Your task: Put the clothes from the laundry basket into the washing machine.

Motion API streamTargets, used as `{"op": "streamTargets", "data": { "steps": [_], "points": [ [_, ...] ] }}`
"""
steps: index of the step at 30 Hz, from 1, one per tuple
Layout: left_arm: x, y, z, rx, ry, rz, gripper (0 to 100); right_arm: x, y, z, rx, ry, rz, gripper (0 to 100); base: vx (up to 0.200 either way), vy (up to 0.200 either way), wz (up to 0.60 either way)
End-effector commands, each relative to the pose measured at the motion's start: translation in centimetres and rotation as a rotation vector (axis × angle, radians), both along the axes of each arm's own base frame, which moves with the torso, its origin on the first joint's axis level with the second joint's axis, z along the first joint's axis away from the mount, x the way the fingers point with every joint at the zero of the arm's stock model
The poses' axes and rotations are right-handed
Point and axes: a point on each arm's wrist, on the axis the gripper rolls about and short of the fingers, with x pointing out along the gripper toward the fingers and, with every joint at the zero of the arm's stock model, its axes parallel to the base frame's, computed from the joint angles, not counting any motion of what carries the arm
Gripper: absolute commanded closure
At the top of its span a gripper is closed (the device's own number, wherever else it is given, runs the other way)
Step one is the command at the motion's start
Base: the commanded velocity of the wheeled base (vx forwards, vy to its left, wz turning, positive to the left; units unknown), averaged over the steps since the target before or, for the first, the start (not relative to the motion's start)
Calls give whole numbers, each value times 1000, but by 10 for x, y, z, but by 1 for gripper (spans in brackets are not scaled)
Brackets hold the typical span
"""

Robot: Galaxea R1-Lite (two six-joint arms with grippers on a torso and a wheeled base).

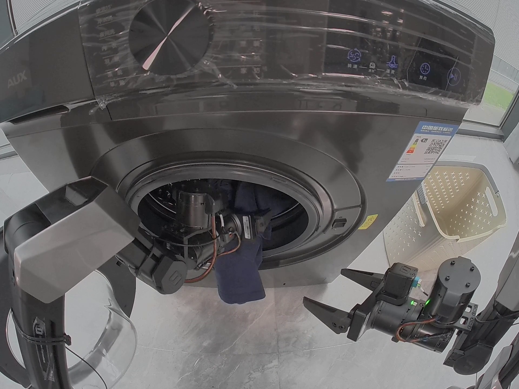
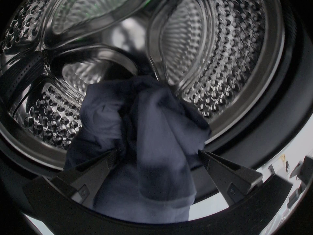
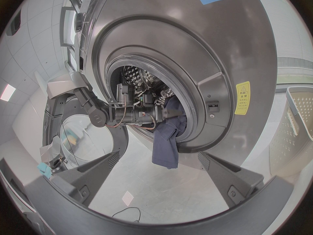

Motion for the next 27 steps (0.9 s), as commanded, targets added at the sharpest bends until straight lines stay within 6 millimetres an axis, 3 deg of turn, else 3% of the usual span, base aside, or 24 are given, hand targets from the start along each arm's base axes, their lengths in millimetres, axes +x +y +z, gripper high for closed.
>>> {"op": "streamTargets", "data": {
  "steps": [1, 5, 6, 10, 12, 13, 15, 19, 23, 27],
  "points": [
    [-8, 0, -25, 70, 61, -25, 0, -1, 1, 0, 0, 1, 7, 0, 0, 0, 0],
    [0, 2, -41, 101, 76, -14, 0, -3, 3, 0, 0, 1, 18, 0, 0, 0, 0],
    [3, 3, -42, 101, 73, -7, 100, -2, 3, 0, 1, 2, 16, 0, 0, 0, 0],
    [18, 2, -32, 72, 28, 12, 100, -2, 3, -1, 0, 3, 16, 0, 0, 0, 0],
    [25, -1, -21, 47, -7, 22, 100, -2, 4, -1, -1, 4, 17, 0, 0, 0, 0],
    [39, 3, -4, 6, -58, 71, 100, -2, 4, -1, 1, 2, 17, 0, 0, 0, 0],
    [51, 6, 12, -45, -94, 125, 100, -2, 4, -1, 1, 2, 17, 0, 0, 0, 0],
    [69, 7, 30, -117, -168, 178, 100, -1, 4, 0, 3, -1, 16, 0, 0, 0, 0],
    [78, 2, 45, -192, -249, 192, 100, -1, 4, 0, 3, -1, 16, 0, 0, 0, 0],
    [75, 0, 43, -197, -247, 191, 100, -1, 4, 0, 4, -2, 14, 0, 0, 0, 0]
  ]
}}
